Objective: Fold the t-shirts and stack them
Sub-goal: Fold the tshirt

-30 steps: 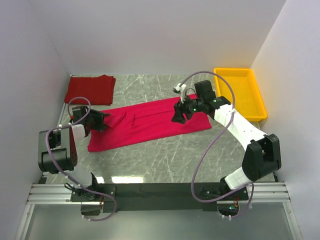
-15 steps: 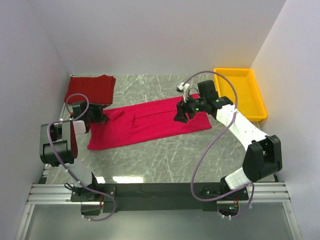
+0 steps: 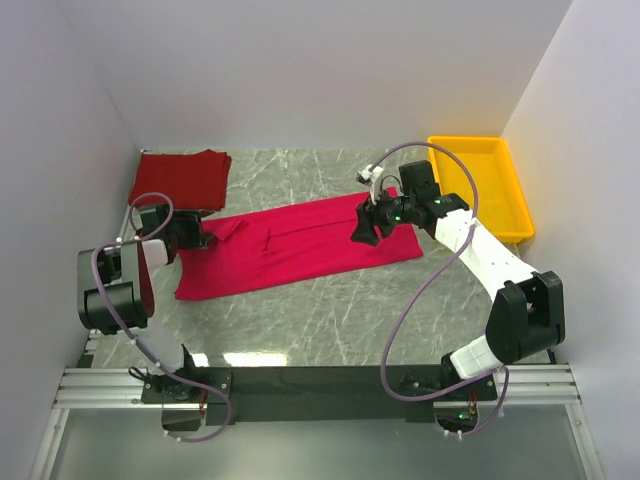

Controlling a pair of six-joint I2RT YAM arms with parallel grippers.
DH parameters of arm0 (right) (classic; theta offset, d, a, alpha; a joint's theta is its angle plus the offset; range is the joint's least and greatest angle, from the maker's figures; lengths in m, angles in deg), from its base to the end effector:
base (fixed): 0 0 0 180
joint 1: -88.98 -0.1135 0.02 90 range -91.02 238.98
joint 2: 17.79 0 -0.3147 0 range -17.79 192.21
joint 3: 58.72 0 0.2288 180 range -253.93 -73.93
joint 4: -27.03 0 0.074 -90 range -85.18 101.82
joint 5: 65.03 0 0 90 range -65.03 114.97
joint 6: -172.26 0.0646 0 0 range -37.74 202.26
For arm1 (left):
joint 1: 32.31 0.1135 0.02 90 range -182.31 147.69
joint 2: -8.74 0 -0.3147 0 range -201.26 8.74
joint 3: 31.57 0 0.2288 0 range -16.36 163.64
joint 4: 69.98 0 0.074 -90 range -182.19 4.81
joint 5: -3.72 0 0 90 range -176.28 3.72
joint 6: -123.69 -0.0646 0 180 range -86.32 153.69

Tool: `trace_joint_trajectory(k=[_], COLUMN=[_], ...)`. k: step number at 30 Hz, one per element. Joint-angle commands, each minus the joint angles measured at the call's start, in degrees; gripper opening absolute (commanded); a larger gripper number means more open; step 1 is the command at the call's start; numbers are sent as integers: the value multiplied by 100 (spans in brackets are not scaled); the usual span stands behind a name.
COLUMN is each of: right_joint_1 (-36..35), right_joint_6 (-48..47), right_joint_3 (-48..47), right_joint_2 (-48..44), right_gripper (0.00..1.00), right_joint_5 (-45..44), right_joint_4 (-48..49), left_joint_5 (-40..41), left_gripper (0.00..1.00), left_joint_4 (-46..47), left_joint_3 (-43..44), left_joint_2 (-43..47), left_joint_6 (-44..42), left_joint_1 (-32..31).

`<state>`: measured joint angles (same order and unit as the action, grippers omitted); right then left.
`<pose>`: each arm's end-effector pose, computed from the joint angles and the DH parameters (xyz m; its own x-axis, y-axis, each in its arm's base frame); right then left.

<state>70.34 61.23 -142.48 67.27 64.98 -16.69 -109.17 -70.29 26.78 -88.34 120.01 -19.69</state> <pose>0.2794 0.1381 0.3345 -0.3832 -0.4193 -0.8230 -0.8710 0.4607 0.1708 0.3382 0.0500 0.1986 -0.1328 -0.9718 0.1946 -0.6074 -0.0754 -0.7908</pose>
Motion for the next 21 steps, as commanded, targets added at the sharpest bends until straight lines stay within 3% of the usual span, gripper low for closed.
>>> trace_joint_trajectory(k=[1,10,21], right_joint_1=[53,53,79], right_joint_6=[47,65,47], right_joint_3=[0,-35,70], right_joint_2=[-235,-209,-305], right_gripper=[64,64,63], right_joint_5=[77,121,51], right_joint_4=[127,127,135], left_joint_5=[-119,-408,-708], left_gripper=[63,65,65], left_joint_4=[-522,-1849,-1656], left_joint_3=[204,1161,1645], left_joint_2=[417,-231,-760], left_joint_6=[95,-80,-318], left_joint_1=[170,346,504])
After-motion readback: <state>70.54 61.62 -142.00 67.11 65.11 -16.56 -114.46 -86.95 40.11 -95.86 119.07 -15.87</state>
